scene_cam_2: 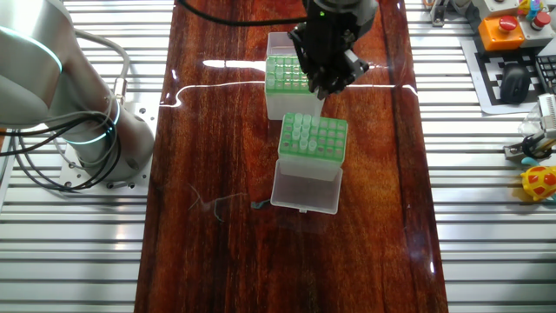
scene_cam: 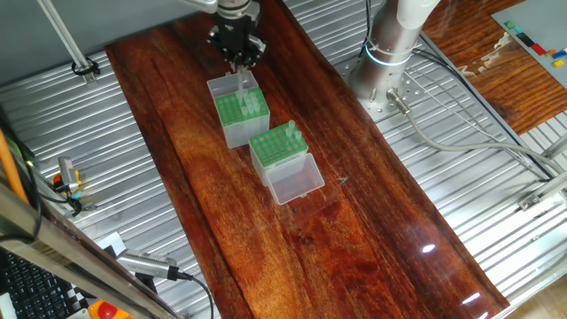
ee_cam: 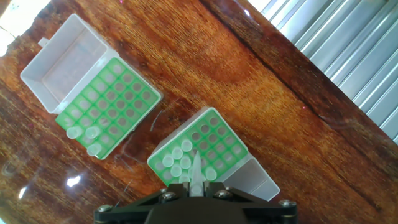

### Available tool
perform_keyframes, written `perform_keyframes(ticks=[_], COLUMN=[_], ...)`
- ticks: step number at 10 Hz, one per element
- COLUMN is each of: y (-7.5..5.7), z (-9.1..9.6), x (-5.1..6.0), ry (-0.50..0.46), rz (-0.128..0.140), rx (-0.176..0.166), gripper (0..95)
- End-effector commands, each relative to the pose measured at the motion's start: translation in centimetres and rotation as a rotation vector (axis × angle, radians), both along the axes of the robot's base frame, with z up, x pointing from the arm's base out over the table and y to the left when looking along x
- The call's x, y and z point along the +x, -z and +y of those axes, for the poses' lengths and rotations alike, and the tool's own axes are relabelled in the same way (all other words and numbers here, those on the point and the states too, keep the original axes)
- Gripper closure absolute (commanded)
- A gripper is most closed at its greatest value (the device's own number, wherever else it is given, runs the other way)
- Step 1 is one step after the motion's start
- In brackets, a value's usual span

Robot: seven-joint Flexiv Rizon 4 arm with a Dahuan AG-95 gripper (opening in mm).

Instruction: Transfer all large pipette tips from one holder to another

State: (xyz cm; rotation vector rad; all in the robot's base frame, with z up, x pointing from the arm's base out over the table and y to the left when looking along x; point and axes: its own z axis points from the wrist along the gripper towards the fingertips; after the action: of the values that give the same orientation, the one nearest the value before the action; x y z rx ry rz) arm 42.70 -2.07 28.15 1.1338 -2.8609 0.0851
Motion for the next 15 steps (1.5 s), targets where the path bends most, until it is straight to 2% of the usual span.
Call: perform_keyframes(ticks=[1,5,8,12,15], y=[0.0,0.3,1.6,3.2,3.8], z=[0.0,0.0,0.6,0.4,0.3], x=[-0.1,-0.3,-0.5,-0.6,-0.7], ry=[0.0,-0.002,-0.011,-0.068,-0.089], rz=[0.001,0.002,0.003,0.003,0.005], rx=[0.0,0.004,-0.007,-0.007,-0.003], gripper=[95.0,95.0,95.0,95.0,38.0])
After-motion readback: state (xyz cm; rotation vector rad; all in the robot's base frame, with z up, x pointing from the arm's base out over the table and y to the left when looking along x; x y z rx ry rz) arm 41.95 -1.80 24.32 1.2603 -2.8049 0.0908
